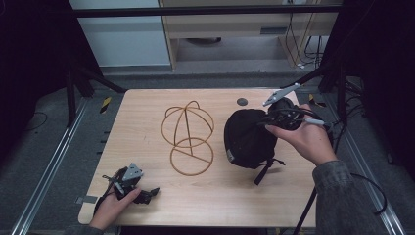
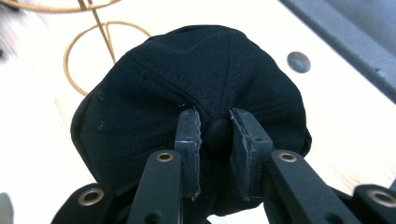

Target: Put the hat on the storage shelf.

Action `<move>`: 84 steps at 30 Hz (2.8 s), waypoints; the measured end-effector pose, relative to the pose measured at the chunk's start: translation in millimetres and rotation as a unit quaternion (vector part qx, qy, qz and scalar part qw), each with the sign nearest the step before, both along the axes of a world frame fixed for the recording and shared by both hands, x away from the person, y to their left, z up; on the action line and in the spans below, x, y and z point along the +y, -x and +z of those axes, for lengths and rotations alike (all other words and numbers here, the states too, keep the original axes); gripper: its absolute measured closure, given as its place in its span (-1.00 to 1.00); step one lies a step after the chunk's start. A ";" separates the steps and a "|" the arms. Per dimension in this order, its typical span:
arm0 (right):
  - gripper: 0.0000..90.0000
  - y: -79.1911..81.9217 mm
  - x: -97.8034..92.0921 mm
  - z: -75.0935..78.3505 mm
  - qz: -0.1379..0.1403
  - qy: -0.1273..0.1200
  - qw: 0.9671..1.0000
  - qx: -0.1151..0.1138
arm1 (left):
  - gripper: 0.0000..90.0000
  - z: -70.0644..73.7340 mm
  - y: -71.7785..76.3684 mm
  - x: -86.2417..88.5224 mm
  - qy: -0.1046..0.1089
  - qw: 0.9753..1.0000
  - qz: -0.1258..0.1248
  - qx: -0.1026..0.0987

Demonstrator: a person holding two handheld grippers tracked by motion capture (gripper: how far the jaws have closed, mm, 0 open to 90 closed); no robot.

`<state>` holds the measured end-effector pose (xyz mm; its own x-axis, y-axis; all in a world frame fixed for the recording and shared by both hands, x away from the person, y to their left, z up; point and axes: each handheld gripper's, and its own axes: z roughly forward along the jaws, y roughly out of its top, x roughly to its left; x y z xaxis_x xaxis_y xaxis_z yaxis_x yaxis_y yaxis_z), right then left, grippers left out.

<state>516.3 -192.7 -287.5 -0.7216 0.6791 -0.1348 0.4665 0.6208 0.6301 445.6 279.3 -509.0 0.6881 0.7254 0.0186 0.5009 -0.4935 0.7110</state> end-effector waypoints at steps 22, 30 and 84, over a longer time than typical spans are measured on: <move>0.64 25.8 -18.2 18.3 -0.018 -0.043 0.998 -0.051 | -1.00 0.0 0.1 0.0 0.000 1.000 0.000 0.000; 0.64 29.1 -18.6 23.2 -0.019 -0.053 0.997 -0.059 | -1.00 0.0 0.1 0.0 0.000 1.000 0.000 0.000; 0.64 50.1 31.8 90.6 0.050 -0.088 0.988 -0.118 | -1.00 0.2 0.0 0.2 -0.001 1.000 -0.001 0.001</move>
